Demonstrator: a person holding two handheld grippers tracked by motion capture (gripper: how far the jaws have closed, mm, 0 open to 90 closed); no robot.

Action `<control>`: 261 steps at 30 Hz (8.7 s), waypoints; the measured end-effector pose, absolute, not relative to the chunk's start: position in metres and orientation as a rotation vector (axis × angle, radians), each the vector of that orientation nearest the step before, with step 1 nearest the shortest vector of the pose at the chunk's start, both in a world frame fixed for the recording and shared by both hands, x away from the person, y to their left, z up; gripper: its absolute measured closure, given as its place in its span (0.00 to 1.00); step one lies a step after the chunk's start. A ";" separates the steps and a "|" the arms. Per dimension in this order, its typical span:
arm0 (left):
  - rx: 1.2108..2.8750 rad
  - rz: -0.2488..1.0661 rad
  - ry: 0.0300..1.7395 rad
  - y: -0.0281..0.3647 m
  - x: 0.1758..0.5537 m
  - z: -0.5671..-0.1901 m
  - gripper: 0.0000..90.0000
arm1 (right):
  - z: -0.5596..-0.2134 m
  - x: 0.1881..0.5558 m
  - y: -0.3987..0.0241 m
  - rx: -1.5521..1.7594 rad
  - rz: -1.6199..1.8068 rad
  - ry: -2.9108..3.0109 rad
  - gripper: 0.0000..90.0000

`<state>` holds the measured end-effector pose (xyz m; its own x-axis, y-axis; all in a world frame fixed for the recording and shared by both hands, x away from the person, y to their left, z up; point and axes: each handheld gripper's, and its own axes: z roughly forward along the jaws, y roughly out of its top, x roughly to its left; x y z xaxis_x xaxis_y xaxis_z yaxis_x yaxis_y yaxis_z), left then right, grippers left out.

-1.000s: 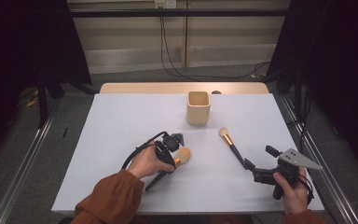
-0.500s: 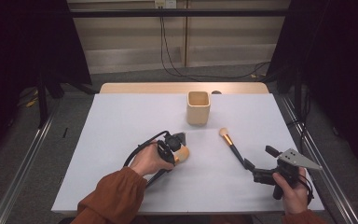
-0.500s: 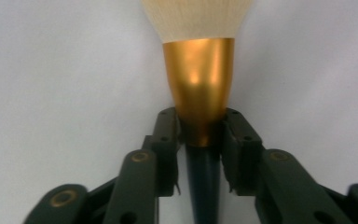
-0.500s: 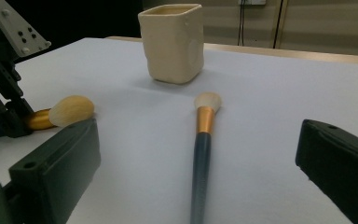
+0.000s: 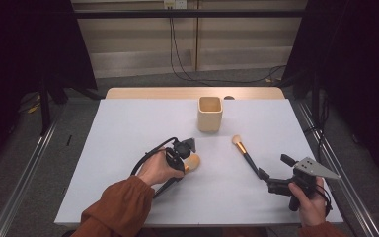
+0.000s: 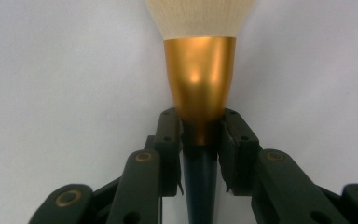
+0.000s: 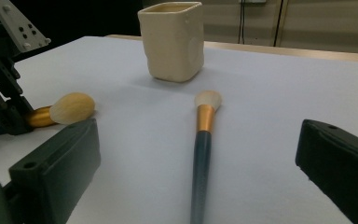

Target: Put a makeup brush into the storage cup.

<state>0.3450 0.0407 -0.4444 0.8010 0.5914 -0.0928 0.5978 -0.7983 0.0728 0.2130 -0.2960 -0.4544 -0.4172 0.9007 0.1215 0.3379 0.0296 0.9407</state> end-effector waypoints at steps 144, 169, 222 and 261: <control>1.674 0.367 0.718 0.079 0.387 -0.352 0.79 | -0.455 0.214 -0.297 1.266 1.398 1.779 0.00; 1.649 0.370 0.704 0.047 0.429 -0.338 0.79 | -0.455 0.213 -0.298 1.269 1.405 1.773 0.00; 1.639 0.368 0.731 -0.010 0.489 -0.376 0.79 | -0.455 0.211 -0.300 1.269 1.410 1.774 0.00; 1.728 0.363 0.746 -0.004 0.484 -0.418 0.79 | -0.455 0.212 -0.299 1.267 1.410 1.778 0.00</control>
<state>0.4843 -0.0041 -0.4185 0.7489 0.6483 -0.1375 0.2920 -0.1365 0.9466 0.2120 -0.2991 -0.4551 -0.4149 0.8994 0.1380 0.3390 0.0121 0.9407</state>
